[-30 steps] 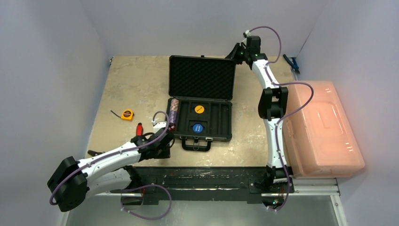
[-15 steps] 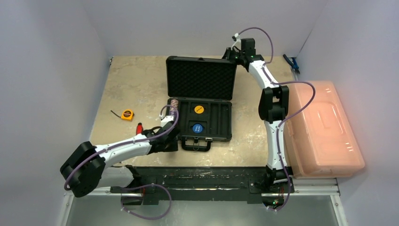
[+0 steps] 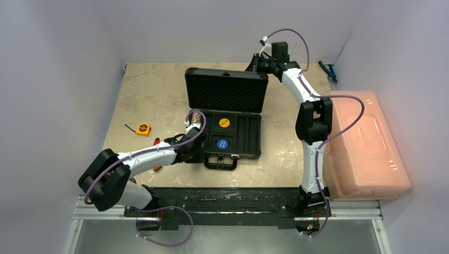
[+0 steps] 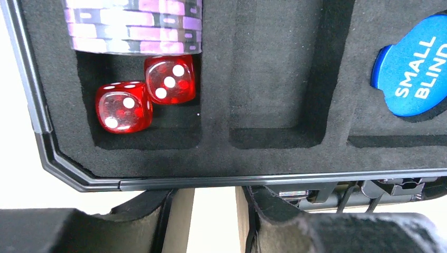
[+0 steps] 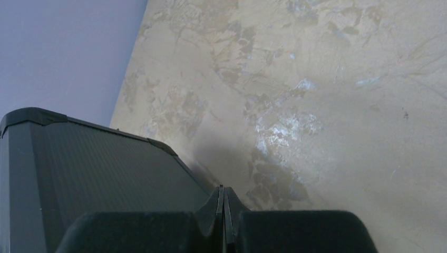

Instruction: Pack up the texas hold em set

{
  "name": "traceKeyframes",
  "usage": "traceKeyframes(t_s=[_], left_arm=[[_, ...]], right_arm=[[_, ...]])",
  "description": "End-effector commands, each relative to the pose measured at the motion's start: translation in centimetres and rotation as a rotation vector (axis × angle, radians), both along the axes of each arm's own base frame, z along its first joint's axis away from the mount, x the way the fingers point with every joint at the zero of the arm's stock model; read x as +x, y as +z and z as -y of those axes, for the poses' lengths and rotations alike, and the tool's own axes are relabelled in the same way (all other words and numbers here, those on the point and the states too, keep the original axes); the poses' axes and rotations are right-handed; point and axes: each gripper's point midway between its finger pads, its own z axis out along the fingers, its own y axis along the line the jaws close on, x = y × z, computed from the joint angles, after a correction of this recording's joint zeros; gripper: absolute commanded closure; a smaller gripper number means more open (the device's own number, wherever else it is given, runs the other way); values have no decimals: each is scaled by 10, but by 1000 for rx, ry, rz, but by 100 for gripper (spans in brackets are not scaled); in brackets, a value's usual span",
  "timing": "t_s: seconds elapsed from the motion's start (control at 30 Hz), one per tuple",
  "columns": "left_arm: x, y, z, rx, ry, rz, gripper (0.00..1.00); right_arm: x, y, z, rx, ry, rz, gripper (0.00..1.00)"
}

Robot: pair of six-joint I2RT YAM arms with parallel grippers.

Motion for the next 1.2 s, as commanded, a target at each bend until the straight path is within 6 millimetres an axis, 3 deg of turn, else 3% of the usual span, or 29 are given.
traceKeyframes(t_s=[0.0,0.3,0.7,0.87,1.17], left_arm=[[34,21,15,-45,-16,81,67],[84,34,17,-30,-22,111,68],[154,55,33,-42,-39,120,70],[139,65,14,-2,7,105,70],[81,51,-18,-6,83,46,69]], right_arm=[[-16,26,-3,23,35,27,100],[-35,21,0,17,56,-8,100],[-40,4,10,-33,-10,-67,100],[-41,2,11,-43,-13,-71,100],[-41,14,9,-21,-15,-64,100]])
